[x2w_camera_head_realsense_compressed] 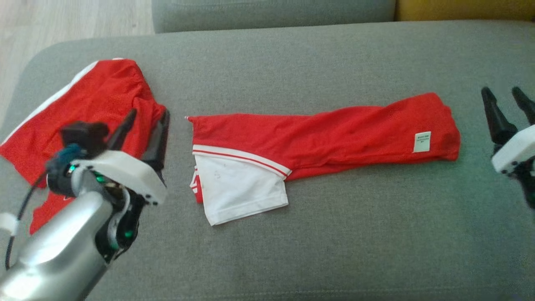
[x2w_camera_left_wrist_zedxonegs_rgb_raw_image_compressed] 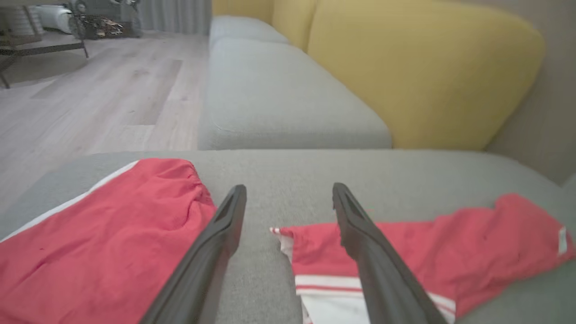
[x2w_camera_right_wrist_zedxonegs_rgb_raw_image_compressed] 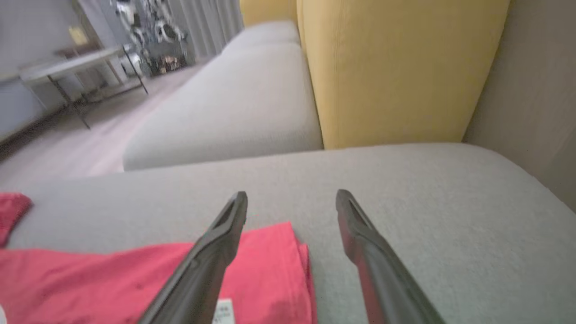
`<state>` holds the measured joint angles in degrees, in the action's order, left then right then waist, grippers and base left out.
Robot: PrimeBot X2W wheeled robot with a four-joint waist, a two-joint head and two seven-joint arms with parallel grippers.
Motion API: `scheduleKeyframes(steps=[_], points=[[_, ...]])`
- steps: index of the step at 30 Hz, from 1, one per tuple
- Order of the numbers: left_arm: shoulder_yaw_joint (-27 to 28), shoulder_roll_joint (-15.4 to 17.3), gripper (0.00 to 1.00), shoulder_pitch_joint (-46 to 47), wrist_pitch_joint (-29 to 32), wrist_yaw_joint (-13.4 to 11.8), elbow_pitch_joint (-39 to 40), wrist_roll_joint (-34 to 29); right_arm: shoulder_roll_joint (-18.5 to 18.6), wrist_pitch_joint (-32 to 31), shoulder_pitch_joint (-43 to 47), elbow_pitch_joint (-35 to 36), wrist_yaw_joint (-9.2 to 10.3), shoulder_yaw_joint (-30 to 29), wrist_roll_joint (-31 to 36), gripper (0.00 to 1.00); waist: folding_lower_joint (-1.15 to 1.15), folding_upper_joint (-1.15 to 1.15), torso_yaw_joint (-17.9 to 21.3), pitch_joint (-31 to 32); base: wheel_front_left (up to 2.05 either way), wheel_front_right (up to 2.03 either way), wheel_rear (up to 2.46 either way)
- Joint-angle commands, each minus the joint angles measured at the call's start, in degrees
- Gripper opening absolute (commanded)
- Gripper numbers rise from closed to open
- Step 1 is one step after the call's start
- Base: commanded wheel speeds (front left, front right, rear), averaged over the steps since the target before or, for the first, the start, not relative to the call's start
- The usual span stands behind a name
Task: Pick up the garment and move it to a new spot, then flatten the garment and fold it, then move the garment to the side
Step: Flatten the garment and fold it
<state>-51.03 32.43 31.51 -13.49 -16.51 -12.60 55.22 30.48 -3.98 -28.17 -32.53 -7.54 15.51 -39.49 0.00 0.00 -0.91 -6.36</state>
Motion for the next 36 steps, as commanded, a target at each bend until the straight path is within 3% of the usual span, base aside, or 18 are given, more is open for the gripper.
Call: scheduleKeyframes(steps=[1, 6, 14, 20, 26, 36], points=[[4.8, 1.0, 1.0, 0.8, -1.0, -0.6, 2.0, 0.8, -0.3, 2.3, 1.2, 2.5, 0.05, -1.3, 0.7, 1.0, 0.0, 0.0, 0.1, 0.6, 0.0, 0.0, 0.0], [17.9, -4.2, 1.0, -5.7, -1.5, -1.6, 7.1, -2.5, -6.7, 10.0, 5.7, 7.6, 0.05, -7.6, 6.0, 1.0, 0.0, 0.0, 0.0, 1.9, 0.0, 0.0, 0.0], [34.1, -14.9, 1.0, -19.5, -1.5, 3.1, 9.4, -15.1, -15.5, 16.6, 13.6, 13.9, 0.05, -14.1, 16.3, 1.0, 0.0, 0.0, 0.4, 3.0, 0.0, 0.0, 0.0], [38.0, -19.9, 1.0, -23.0, -1.5, 8.8, 6.6, -22.2, -18.4, 16.2, 15.0, 14.0, 0.05, -16.7, 20.6, 1.0, 0.0, 0.0, -0.1, 2.0, 0.0, 0.0, 0.0], [40.9, -23.0, 1.0, -22.4, -1.5, 12.7, 3.9, -25.7, -20.4, 12.1, 12.2, 11.1, 0.05, -20.7, 21.8, 1.0, 0.0, 0.0, -1.1, -0.1, 0.0, 0.0, 0.0], [42.7, -26.3, 1.0, -19.0, -1.5, 17.5, 0.4, -29.7, -18.1, -2.5, 0.3, -4.5, 0.05, -26.0, 20.2, 1.0, 0.0, 0.0, -4.0, -5.5, 0.0, 0.0, 0.0]])
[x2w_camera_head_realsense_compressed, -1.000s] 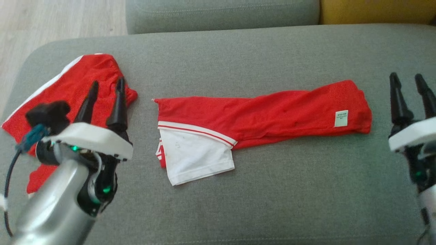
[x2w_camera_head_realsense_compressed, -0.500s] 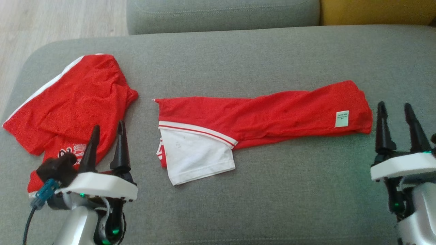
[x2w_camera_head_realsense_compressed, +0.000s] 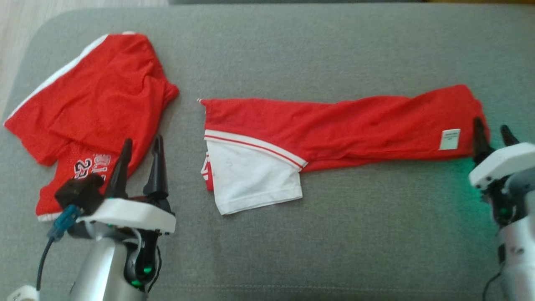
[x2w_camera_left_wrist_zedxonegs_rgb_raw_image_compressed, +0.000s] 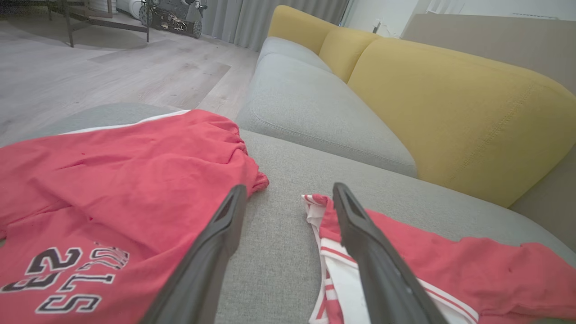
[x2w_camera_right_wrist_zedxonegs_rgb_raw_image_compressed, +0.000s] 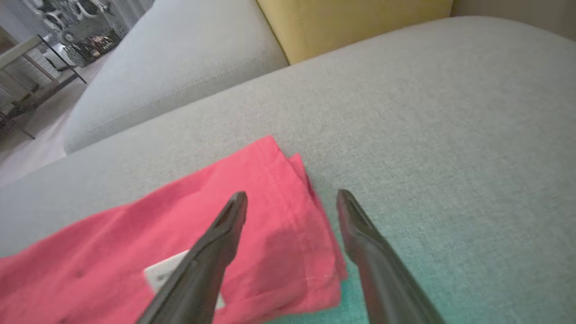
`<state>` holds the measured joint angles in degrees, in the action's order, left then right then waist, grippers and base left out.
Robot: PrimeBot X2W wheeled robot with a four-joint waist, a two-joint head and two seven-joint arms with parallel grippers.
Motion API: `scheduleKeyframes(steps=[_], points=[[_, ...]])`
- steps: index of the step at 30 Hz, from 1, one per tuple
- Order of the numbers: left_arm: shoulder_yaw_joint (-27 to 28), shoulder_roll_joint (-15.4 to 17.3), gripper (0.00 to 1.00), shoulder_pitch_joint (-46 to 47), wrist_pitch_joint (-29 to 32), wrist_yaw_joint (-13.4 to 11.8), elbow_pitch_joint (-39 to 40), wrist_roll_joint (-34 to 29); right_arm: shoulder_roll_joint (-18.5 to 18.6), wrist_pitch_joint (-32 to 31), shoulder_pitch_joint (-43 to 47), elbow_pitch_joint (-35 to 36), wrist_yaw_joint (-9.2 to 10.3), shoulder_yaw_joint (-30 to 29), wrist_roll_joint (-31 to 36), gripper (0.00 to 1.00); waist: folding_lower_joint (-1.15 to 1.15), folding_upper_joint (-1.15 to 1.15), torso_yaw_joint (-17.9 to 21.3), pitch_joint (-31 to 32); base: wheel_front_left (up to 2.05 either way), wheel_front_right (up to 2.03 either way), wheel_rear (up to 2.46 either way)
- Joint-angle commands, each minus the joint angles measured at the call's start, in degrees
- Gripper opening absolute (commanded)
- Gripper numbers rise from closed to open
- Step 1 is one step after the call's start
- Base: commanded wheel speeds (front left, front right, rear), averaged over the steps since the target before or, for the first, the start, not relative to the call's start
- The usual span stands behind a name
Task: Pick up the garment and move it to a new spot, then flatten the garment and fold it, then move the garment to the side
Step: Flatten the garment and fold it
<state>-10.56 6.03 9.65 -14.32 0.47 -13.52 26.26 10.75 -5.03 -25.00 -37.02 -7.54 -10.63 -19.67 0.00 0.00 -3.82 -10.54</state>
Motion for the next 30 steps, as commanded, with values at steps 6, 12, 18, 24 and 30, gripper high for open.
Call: scheduleKeyframes(steps=[6, 12, 18, 24, 30], points=[[3.2, -0.8, 1.0, 4.2, -0.7, 1.8, 0.3, -1.8, 4.0, -5.4, -7.3, -6.7, 0.05, -2.1, 2.5, 1.0, 0.0, 0.0, -2.2, -3.3, 0.0, 0.0, 0.0], [4.7, -1.5, 1.0, 5.1, -0.7, 3.0, -0.5, -2.9, 4.4, -8.3, -10.4, -11.5, 0.05, -0.6, 2.8, 1.0, 0.0, 0.0, -2.6, -4.5, 0.0, 0.0, 0.0], [5.9, -2.1, 1.0, 5.9, -0.7, 3.7, -1.3, -3.8, 4.9, -10.5, -11.6, -14.9, 0.05, 1.8, 1.3, 1.0, 0.0, 0.0, -2.5, -4.6, 0.0, 0.0, 0.0], [7.0, -2.5, 1.0, 5.7, -0.7, 4.0, -1.8, -4.5, 5.6, -10.1, -11.3, -15.7, 0.05, 4.2, -0.4, 0.0, 0.0, 0.0, -1.6, -3.5, 0.0, 0.0, 0.0], [8.0, -2.8, 1.0, 5.0, -0.7, 4.5, -2.0, -5.2, 9.2, -5.8, -10.5, -16.8, 0.05, 3.1, 0.8, 0.0, 0.0, 0.0, -0.4, -1.7, 0.0, 0.0, 0.0]])
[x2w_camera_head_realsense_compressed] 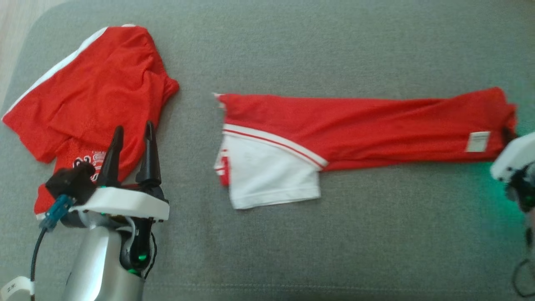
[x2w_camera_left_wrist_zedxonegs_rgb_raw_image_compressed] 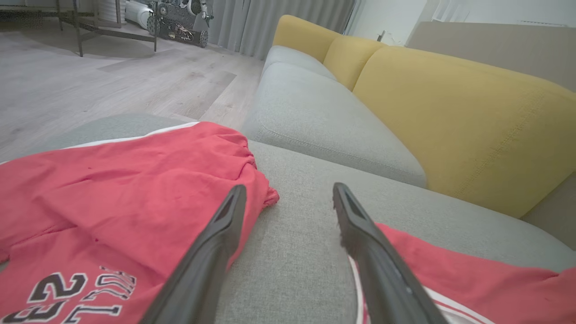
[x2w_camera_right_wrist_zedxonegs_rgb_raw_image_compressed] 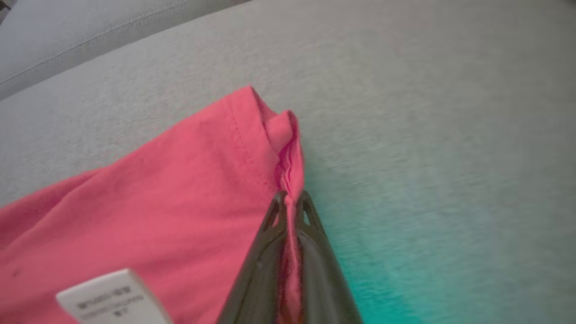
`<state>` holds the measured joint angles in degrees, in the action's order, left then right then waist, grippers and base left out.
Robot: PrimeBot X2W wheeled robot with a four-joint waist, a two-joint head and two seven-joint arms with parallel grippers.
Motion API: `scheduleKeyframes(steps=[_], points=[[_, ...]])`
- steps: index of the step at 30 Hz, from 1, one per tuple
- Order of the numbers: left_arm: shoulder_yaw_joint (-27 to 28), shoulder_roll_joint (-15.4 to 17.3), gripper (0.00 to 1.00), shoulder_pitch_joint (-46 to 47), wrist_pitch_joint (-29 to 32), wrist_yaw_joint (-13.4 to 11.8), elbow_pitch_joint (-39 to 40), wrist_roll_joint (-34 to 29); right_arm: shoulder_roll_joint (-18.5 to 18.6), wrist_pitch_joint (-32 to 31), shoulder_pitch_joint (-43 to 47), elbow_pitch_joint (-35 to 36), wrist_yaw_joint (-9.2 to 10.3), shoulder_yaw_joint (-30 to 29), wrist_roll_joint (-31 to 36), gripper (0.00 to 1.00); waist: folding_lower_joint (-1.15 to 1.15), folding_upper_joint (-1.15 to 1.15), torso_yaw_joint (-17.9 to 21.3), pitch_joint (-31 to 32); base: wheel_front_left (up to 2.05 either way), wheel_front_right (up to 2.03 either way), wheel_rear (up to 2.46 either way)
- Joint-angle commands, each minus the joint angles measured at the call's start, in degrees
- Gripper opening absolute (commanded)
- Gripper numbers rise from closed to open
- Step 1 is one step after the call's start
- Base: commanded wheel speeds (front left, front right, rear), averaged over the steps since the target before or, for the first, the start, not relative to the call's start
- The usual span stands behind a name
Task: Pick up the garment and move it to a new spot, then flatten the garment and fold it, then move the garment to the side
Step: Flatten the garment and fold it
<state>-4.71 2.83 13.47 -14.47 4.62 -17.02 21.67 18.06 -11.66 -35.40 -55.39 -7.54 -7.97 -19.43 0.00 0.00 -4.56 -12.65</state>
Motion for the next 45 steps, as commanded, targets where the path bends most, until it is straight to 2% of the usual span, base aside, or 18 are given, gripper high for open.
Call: scheduleKeyframes(steps=[1, 5, 6, 8, 12, 15, 17, 24, 32, 40, 45], points=[[2.2, 0.4, 1.0, 1.0, -0.5, 0.4, 1.5, -0.7, 2.8, 1.8, -0.1, 1.2, 0.05, 0.0, 1.3, 0.0, 0.0, 0.0, 0.6, 0.8, 0.0, 0.0, 0.0], [2.2, 0.3, 1.0, 0.4, -0.5, 0.6, 1.3, -1.0, 6.5, 6.0, -0.5, -1.1, 0.05, -4.4, 6.8, 0.0, 0.0, 0.0, 1.4, 2.2, 0.0, 0.0, 0.0], [2.2, 0.2, 1.0, 0.1, -0.5, 0.7, 1.2, -1.1, 8.0, 8.0, -1.0, -2.2, 0.05, -7.4, 10.7, 0.0, 0.0, 0.0, 1.7, 2.7, 0.0, 0.0, 0.0], [2.2, 0.2, 1.0, -0.1, -0.5, 0.8, 1.1, -1.1, 8.6, 9.7, -1.6, -2.8, 0.05, -10.1, 14.6, 0.0, 0.0, 0.0, 1.9, 3.3, 0.0, 0.0, 0.0], [2.1, 0.1, 1.0, -0.7, -0.5, 0.8, 0.8, -0.9, 5.5, 10.7, -2.3, -2.5, 0.05, -12.1, 20.3, 0.0, 0.0, 0.0, 2.3, 4.7, 0.0, 0.0, 0.0], [2.0, 0.1, 1.0, -1.3, -0.5, 0.7, 0.6, -0.7, 1.6, 10.3, -3.1, -1.9, 0.05, -12.5, 20.1, 0.0, 0.0, 0.0, 2.6, 6.0, 0.0, 0.0, 0.0], [2.0, 0.1, 1.0, -1.6, -0.5, 0.7, 0.5, -0.6, 0.6, 10.2, -3.2, -1.4, 0.05, -12.1, 20.2, 0.0, 0.0, 0.0, 2.6, 6.3, 0.0, 0.0, 0.0], [1.5, 0.1, 1.0, -2.8, -0.5, -0.1, 0.8, 1.1, -6.4, 8.4, -2.8, 4.4, 0.05, -6.5, 16.0, 0.0, 0.0, 0.0, 3.0, 8.7, 0.0, 0.0, 0.0], [1.3, 0.1, 1.0, -3.9, -0.5, -0.8, 1.1, 1.9, -13.5, 3.0, 1.4, 17.9, 0.05, 2.5, 5.8, 0.0, 0.0, 0.0, 2.6, 10.3, 0.0, 0.0, 0.0], [1.0, 0.1, 1.0, -4.1, -0.5, -1.0, 1.1, 2.2, -15.1, -1.7, 8.3, 30.9, 0.05, 13.7, -5.6, 0.0, 0.0, 0.0, 1.9, 10.5, 0.0, 0.0, 0.0], [1.7, 0.1, 1.0, -2.9, -0.5, -0.5, 0.4, 1.1, -15.2, -1.3, 10.9, 33.5, 0.05, 20.7, -6.7, 0.0, 0.0, 0.0, 1.5, 10.1, 0.0, 0.0, 0.0]])
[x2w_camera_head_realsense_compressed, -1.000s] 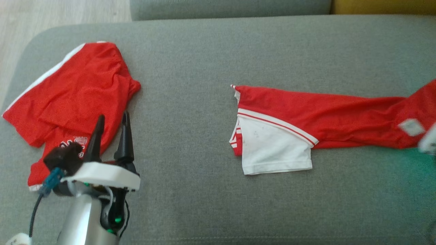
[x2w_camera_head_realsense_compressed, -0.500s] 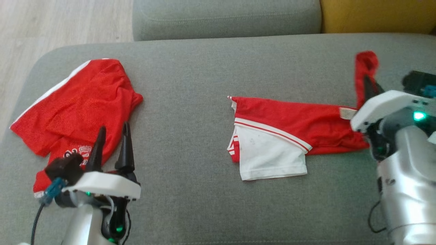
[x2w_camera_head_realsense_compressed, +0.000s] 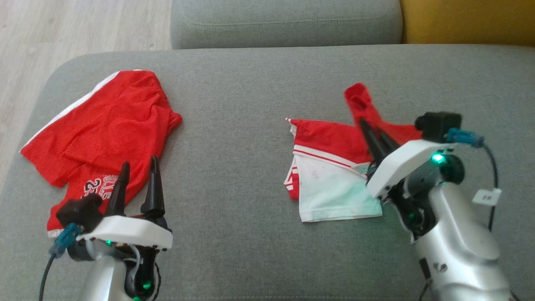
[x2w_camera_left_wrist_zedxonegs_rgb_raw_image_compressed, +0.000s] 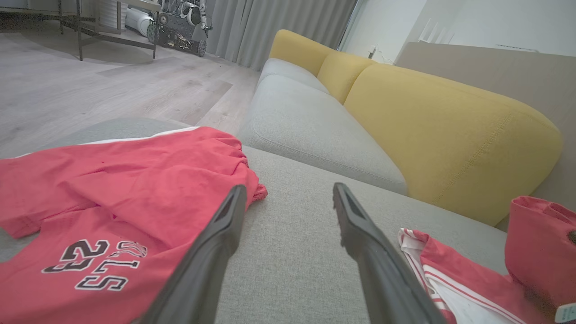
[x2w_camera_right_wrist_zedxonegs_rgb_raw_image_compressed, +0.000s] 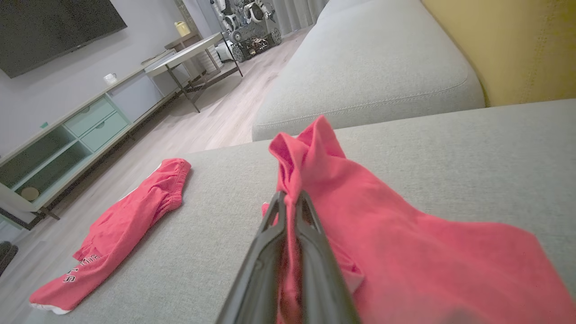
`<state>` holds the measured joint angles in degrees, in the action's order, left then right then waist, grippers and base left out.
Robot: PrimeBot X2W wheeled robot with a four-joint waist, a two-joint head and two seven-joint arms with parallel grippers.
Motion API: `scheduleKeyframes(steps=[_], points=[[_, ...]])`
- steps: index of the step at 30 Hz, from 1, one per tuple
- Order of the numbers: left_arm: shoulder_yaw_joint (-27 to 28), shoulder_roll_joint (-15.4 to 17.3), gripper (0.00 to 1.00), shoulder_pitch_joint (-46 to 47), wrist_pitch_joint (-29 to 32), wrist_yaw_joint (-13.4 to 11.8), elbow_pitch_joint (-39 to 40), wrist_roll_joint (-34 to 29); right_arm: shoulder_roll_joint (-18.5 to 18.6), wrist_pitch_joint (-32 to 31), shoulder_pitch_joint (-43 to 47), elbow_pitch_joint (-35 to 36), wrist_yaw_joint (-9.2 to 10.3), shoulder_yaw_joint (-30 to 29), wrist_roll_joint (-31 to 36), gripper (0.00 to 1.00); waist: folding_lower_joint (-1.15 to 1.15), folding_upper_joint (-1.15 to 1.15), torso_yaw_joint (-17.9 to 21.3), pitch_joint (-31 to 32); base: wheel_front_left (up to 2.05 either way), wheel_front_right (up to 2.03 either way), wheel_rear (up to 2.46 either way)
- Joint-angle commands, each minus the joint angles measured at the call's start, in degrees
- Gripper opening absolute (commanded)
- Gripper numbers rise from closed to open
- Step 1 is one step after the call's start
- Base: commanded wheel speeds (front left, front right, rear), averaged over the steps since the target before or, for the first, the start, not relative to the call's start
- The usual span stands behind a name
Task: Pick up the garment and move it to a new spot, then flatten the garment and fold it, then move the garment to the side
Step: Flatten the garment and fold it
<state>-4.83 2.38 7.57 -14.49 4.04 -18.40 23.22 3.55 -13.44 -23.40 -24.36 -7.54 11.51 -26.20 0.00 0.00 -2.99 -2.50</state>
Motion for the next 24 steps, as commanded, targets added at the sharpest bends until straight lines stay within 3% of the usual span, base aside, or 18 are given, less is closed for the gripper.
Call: scheduleKeyframes(steps=[1, 13, 14, 15, 16, 24], points=[[2.0, 0.5, 1.0, 3.3, -0.5, 0.2, 1.7, -0.5, -0.7, 0.9, -0.7, 2.4, 0.05, 1.9, -0.7, 0.0, 0.0, 0.0, -0.3, -0.1, 0.0, 0.0, 0.0], [1.1, 0.5, 1.0, 3.6, -0.5, 0.6, 0.9, 0.4, -0.7, 5.4, -1.7, -5.2, 0.05, 11.2, -4.8, 0.0, 0.0, 0.0, -2.3, -1.8, 0.0, 0.0, 0.0], [1.1, 0.5, 1.0, 3.7, -0.5, 0.6, 0.9, 0.4, -0.7, 6.1, -2.0, -5.8, 0.05, 11.8, -5.2, 0.4, 0.0, 0.0, -2.4, -2.0, 0.0, 0.0, 0.0], [1.1, 0.5, 1.0, 3.7, -0.5, 0.6, 0.9, 0.4, -0.7, 6.1, -2.0, -5.8, 0.05, 11.8, -5.2, 0.4, 0.0, 0.0, -2.4, -2.0, 0.0, 0.0, 0.0], [1.2, 0.5, 1.0, 3.7, -0.5, 0.6, 0.9, 0.4, -0.7, 7.0, -2.2, -6.5, 0.05, 12.3, -5.8, 1.0, 0.0, 0.0, -2.5, -2.1, 0.0, 0.0, 0.0], [1.9, 0.5, 1.0, 3.7, -0.5, 0.5, 0.6, 0.5, -0.7, 12.0, -3.8, -6.7, 0.05, 18.6, -15.5, 1.0, 0.0, 0.0, -1.4, -2.7, 0.0, 0.0, 0.0]])
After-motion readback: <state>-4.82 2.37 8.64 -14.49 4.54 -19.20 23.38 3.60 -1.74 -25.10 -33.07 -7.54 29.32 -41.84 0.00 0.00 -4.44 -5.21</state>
